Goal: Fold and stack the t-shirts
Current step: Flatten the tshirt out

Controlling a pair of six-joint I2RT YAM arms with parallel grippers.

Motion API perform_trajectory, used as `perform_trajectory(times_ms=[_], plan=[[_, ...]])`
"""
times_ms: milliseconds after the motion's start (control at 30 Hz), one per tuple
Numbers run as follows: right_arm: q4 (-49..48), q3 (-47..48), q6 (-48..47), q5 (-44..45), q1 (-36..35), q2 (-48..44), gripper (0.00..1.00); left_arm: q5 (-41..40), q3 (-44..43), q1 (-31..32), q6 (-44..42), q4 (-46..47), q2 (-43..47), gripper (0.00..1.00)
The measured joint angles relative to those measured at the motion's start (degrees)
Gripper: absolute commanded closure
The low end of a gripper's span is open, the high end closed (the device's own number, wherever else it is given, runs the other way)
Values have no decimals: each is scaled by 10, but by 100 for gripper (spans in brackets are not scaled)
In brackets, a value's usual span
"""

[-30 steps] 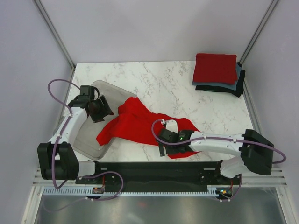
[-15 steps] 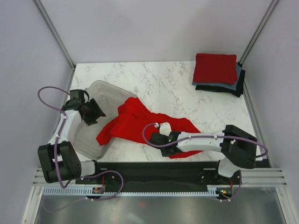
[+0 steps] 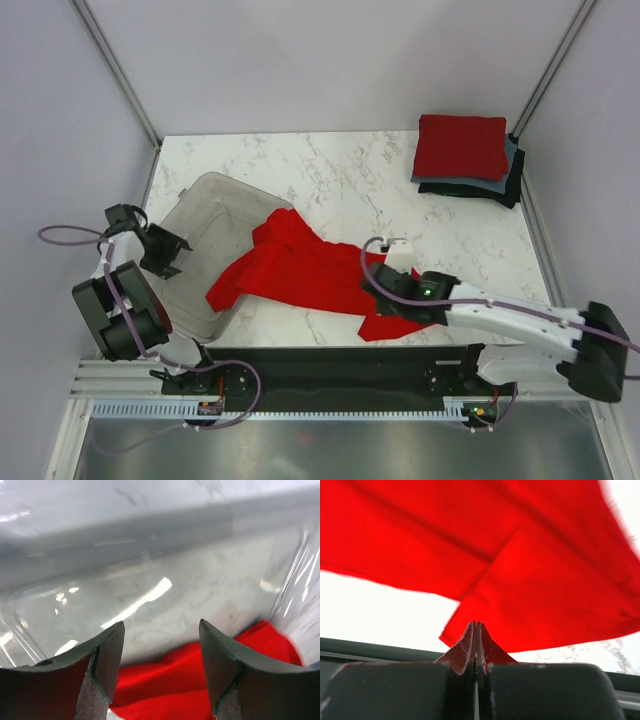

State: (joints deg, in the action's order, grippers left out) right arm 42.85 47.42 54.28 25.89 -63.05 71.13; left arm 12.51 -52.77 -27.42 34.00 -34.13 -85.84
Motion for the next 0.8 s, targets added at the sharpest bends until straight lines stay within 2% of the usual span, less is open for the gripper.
perform_trajectory(times_ms=[100,200,333,400,467,500,533,567,667,800], plan=[[23,3,-4,16,60,-112,100,1,-2,-49,32,18,-15,30],[52,21,-15,42,130,-182,100,16,14,-108,63,44,-13,29],[70,49,-54,47,211,-209,100,32,57,-177,88,70,19,28],[66,54,-79,31,230,-201,98,39,93,-200,104,96,56,28],[53,53,-99,-12,231,-180,77,47,122,-210,116,113,86,27],[39,51,-110,-35,225,-162,47,52,132,-212,121,120,98,27],[29,49,-111,-52,217,-148,36,57,141,-213,125,124,109,27],[19,45,-119,-66,202,-124,29,59,148,-213,127,127,119,27],[1,46,-135,-84,150,-43,28,61,166,-215,133,129,151,27],[-18,58,-141,-91,127,56,32,74,184,-217,134,132,180,28]])
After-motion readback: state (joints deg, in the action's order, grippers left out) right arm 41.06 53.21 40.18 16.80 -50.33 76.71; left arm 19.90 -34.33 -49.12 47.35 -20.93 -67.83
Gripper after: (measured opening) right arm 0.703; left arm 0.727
